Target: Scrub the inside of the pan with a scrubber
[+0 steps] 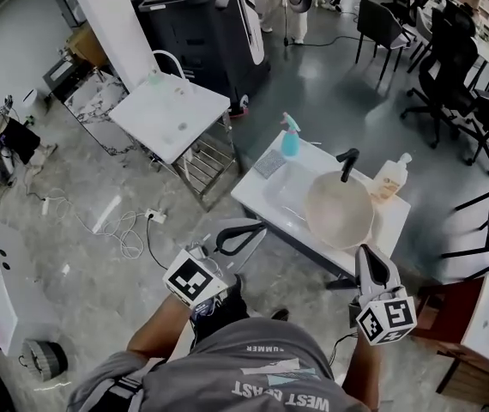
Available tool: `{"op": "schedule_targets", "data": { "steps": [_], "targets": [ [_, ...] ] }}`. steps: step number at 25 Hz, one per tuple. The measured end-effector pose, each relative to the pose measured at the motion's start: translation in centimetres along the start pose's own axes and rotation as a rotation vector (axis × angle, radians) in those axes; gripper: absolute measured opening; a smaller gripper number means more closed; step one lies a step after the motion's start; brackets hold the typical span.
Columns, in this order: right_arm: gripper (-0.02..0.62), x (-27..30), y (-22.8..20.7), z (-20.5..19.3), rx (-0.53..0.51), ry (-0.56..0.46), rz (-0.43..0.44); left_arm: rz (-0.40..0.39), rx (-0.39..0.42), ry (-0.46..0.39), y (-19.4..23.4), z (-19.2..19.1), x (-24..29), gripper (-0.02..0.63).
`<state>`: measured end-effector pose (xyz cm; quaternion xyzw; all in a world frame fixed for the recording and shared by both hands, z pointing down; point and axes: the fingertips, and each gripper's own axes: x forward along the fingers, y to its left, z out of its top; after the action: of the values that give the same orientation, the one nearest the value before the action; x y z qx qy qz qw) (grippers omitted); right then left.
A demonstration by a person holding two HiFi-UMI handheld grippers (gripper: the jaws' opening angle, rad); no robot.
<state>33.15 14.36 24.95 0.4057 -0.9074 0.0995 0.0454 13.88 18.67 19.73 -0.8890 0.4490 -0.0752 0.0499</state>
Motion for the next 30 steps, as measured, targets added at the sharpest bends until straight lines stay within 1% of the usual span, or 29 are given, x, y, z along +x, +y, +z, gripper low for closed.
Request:
{"op": "schedule_targets", "data": {
  "steps": [4, 8, 15, 22, 26, 30],
  "targets": [
    [0.002, 0.2, -0.9, -0.5, 0.007, 0.010, -0.050, -0.030, -0.013, -0.003, 1.1, -0.8, 1.4, 0.003],
    [0.002, 0.9, -1.6, -0.8, 0.016, 0.029, -0.114, -0.084, -0.014, -0.032, 2.6, -0.9, 3.2, 0.003],
    [0.002, 5.2, -0.8, 0.4, 0.013, 0.033, -0.176, -0.133, -0.039, -0.072, 8.5, -1.3, 4.7, 0.003],
    [0.002, 10.6, 0.9, 1.7, -0.002, 0.040, -0.196, -0.154, -0.058, -0.081, 14.3, -2.5, 5.3, 0.003],
    [0.002, 13.6, 1.7, 1.7, -0.009, 0.055, -0.204, -0.163, -0.048, -0.082, 17.4, -3.7, 5.4, 0.003],
    [0.002, 16.8, 2.8, 1.7, -0.023, 0.079, -0.212, -0.156, -0.079, -0.077, 20.8, -4.9, 5.0, 0.002]
  ]
}}
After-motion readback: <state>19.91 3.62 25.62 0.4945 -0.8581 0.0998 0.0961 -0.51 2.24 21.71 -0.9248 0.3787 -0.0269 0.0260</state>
